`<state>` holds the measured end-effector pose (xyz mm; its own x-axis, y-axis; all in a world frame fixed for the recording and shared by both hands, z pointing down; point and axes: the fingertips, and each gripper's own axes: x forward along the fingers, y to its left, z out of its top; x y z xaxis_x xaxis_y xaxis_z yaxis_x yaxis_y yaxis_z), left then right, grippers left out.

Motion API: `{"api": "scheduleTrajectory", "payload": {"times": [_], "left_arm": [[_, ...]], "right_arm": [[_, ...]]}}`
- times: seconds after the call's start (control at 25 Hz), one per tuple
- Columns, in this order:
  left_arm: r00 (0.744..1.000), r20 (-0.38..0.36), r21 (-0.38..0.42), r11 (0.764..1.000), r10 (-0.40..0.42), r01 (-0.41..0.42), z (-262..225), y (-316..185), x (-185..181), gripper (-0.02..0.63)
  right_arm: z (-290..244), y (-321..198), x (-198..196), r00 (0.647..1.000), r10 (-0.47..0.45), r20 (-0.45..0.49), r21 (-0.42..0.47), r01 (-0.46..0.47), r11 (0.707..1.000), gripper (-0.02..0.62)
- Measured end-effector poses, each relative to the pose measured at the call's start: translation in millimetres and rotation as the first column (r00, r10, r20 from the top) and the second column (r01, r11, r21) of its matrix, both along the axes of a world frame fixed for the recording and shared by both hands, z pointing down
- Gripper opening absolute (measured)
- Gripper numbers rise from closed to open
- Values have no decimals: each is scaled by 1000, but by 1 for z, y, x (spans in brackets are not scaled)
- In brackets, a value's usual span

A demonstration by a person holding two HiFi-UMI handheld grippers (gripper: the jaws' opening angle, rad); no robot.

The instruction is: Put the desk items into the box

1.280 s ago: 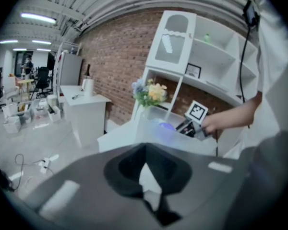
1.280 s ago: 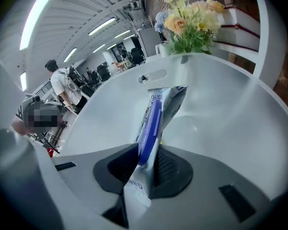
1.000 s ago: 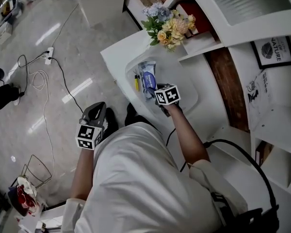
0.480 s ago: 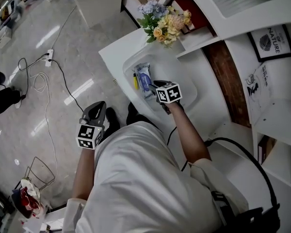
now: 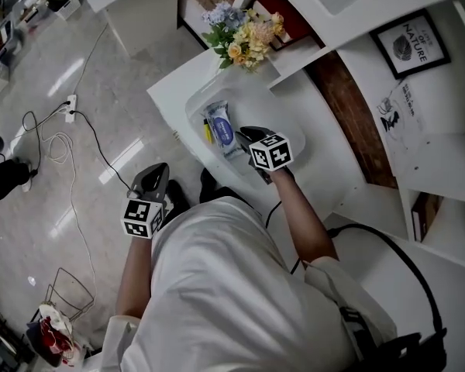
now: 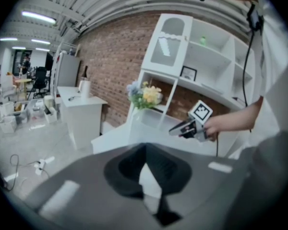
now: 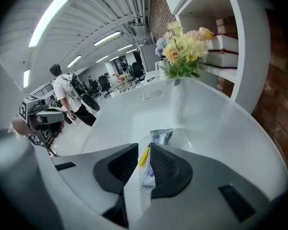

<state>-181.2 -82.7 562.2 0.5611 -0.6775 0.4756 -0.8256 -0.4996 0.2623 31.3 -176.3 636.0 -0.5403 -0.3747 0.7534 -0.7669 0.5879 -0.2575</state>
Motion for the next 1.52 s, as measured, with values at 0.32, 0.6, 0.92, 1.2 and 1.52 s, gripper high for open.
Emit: {"api": "scheduleTrajectory", "payload": {"times": [0.32, 0.6, 0.92, 1.2, 1.52], "left_arm": [[998, -21, 25, 998, 63, -62, -6, -3, 7, 3], [990, -38, 35, 990, 137, -136, -9, 1, 16, 3], [965, -24, 18, 966, 260, -259, -6, 10, 21, 3], [936, -44, 52, 936, 350, -348, -19, 20, 33, 3], [899, -54, 107, 897, 435, -428, -38, 39, 54, 3]], "right_arm": [[-33, 17, 5, 998, 56, 17, 77, -58, 995, 36], [-55, 35, 14, 984, 168, 65, 126, -175, 977, 11], [-72, 70, 8, 954, 261, 148, 160, -283, 946, 3], [-89, 116, 9, 921, 339, 190, 225, -377, 899, 3], [-117, 157, 18, 865, 425, 267, 269, -491, 829, 3]]}}
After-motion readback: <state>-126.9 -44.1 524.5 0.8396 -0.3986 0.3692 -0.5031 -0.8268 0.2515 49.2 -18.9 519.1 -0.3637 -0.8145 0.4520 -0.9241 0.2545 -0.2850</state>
